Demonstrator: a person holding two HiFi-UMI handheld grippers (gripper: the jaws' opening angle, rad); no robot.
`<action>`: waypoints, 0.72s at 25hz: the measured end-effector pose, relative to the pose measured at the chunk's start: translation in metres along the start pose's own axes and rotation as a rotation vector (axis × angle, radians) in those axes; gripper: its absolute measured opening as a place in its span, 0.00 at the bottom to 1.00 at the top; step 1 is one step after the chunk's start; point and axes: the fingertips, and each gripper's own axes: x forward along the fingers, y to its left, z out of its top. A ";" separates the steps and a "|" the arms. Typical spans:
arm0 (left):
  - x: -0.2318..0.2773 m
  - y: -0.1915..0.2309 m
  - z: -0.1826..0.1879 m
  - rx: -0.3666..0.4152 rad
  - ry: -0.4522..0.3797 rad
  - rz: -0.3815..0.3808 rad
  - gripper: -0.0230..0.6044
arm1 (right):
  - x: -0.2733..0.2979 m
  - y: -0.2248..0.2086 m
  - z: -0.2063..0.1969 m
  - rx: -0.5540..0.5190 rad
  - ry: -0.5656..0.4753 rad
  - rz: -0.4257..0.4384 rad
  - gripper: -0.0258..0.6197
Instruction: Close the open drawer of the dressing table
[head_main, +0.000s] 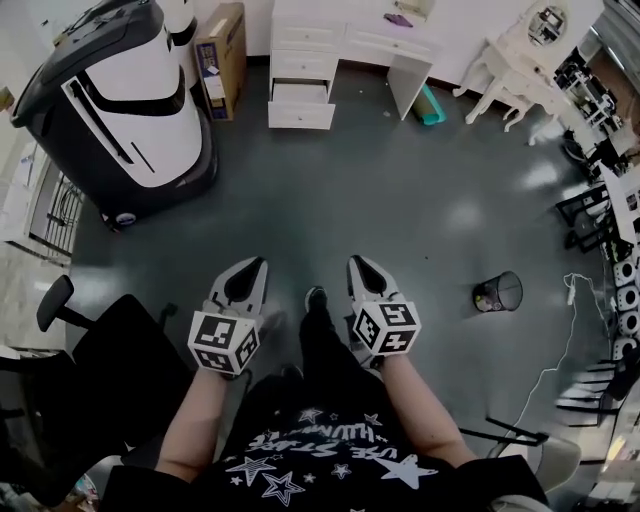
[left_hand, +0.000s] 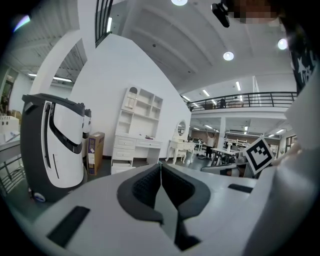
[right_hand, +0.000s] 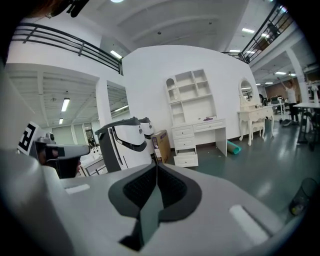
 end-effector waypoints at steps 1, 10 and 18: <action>0.003 0.006 0.001 -0.004 0.004 0.010 0.06 | 0.009 -0.002 0.000 0.015 0.005 -0.001 0.04; 0.072 0.057 0.023 -0.035 0.010 0.071 0.06 | 0.102 -0.029 0.029 0.035 0.034 0.052 0.04; 0.156 0.085 0.055 -0.081 -0.013 0.059 0.06 | 0.178 -0.079 0.068 0.049 0.056 0.063 0.04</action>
